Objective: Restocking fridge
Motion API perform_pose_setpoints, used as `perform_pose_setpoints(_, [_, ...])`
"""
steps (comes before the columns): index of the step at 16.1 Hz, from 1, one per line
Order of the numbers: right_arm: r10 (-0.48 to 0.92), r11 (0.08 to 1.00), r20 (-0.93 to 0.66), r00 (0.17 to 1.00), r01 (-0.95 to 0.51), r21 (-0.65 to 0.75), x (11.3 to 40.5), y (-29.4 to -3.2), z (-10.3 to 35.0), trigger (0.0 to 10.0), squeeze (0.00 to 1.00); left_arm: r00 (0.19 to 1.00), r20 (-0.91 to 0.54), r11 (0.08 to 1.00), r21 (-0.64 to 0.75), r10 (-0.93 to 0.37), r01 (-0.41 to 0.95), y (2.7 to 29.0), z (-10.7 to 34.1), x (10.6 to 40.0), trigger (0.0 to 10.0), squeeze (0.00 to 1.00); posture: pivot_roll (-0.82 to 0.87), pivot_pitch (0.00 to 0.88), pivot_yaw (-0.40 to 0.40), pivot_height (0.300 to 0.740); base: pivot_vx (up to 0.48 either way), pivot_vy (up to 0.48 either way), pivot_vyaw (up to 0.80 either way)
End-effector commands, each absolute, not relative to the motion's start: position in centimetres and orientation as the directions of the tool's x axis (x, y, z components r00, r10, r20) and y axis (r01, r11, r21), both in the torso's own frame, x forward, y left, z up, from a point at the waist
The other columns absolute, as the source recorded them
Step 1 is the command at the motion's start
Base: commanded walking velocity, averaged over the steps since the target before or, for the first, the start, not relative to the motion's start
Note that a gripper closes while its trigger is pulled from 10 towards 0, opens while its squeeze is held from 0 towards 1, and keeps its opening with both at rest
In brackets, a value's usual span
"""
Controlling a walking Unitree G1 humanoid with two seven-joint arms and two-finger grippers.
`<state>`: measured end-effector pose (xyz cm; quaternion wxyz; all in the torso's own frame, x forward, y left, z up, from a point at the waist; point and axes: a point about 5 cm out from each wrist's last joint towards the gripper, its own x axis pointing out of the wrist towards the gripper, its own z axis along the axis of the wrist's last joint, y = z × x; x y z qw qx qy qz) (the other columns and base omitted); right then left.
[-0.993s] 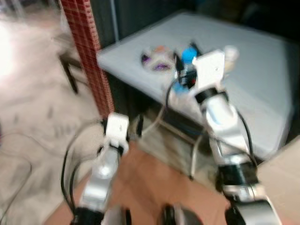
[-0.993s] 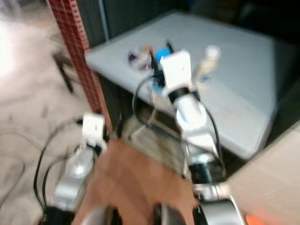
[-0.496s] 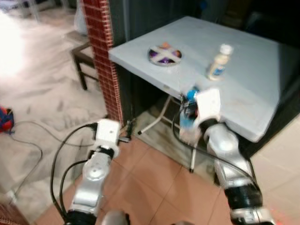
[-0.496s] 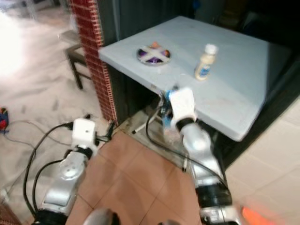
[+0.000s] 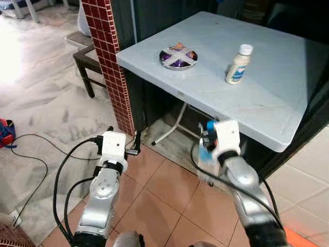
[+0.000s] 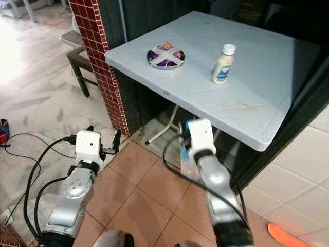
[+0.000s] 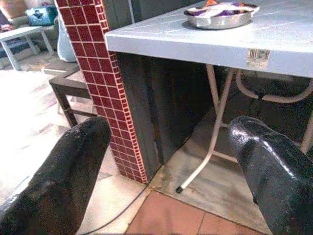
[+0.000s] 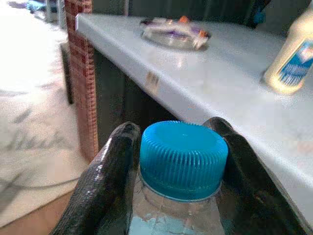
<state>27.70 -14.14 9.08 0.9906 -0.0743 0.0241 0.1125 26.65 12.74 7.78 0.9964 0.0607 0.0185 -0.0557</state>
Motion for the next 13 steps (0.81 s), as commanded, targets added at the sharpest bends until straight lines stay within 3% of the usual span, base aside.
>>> perform_pose_setpoints(1, [0.254, 0.953, -0.01, 0.967, -0.252, -0.165, 27.7, -13.5, 10.2, 10.0, 0.0, 0.993, -0.028, 0.984, 0.128, -0.118, 0.121, 12.6, 8.2, 26.6, 10.0, 0.0, 0.01, 0.0, 0.043, 0.74, 0.0, 0.0, 0.77])
perform_pose_setpoints(2, [0.27, 0.94, -0.005, 0.963, -0.265, -0.216, 27.4, -13.4, 10.2, 10.0, 0.0, 0.993, -0.03, 0.985, 0.126, -0.118, 0.121, 12.6, 8.2, 26.6, 10.0, 0.0, 0.01, 0.0, 0.043, 0.74, 0.0, 0.0, 0.78])
perform_pose_setpoints(13, [0.416, 0.888, 0.075, 0.906, -0.387, -0.25, 29.6, -11.6, 12.5, 10.0, 0.0, 0.998, -0.043, 0.99, 0.128, -0.054, 0.059, 12.9, 8.1, 26.9, 10.0, 0.0, 0.03, 0.0, 0.023, 0.74, 0.0, 0.0, 0.78])
